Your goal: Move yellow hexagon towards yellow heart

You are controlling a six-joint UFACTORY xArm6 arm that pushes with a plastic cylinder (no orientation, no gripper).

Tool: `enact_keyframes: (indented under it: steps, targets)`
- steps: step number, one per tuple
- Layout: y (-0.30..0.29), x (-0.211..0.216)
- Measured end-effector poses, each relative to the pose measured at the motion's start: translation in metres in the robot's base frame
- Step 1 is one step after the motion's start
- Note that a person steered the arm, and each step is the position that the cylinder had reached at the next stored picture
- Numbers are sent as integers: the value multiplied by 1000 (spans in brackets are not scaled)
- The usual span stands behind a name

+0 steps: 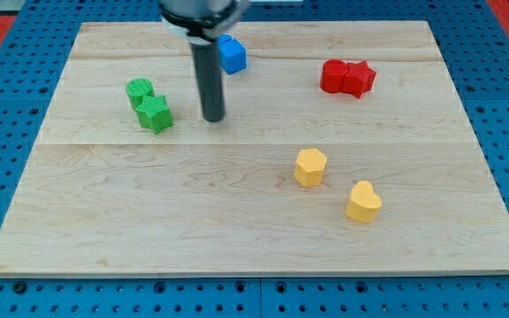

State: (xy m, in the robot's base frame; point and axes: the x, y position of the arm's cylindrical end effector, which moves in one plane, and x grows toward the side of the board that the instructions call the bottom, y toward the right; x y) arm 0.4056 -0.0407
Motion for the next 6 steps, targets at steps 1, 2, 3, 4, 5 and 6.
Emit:
enact_keyframes:
  steps: [1,2,3,4,5,6]
  targets:
    - [51,28]
    - [65,66]
    - [89,90]
    - [116,83]
    - [117,53]
    - [136,40]
